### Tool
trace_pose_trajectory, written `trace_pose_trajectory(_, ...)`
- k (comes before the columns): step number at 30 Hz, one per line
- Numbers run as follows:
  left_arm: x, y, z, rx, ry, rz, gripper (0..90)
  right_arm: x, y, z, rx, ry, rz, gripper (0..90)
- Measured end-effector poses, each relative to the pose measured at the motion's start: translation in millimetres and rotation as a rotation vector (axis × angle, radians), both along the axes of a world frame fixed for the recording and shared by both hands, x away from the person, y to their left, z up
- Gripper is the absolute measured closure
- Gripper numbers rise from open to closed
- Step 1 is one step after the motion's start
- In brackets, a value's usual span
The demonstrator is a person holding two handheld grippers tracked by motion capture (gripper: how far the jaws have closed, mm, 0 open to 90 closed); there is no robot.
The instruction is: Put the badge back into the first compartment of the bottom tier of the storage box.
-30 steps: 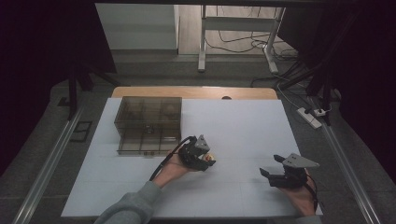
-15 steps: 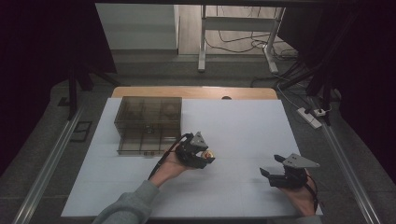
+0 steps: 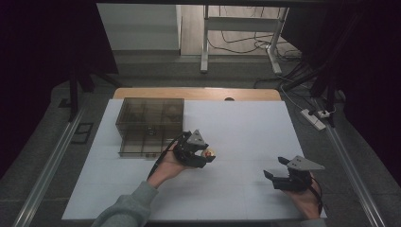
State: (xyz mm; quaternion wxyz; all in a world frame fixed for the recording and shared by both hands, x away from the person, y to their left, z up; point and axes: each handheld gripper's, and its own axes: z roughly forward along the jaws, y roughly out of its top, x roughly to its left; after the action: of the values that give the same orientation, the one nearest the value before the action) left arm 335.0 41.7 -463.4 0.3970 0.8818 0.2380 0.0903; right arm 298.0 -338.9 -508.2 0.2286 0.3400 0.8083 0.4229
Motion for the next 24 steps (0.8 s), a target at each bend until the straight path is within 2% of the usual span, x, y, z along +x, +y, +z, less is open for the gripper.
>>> trace_pose_trajectory(12, 0.5, 13.3, 8.5, -0.033, -0.009, 0.021, 47.1, -0.1, 0.8, -0.1, -0.005, -0.005, 0.001, 18.8)
trace_pose_trajectory(24, 3.0, 25.9, 10.2, -0.041, -0.004, 0.052, 47.1, -0.1, 1.2, -0.7, -0.002, -0.009, 0.008, 18.6)
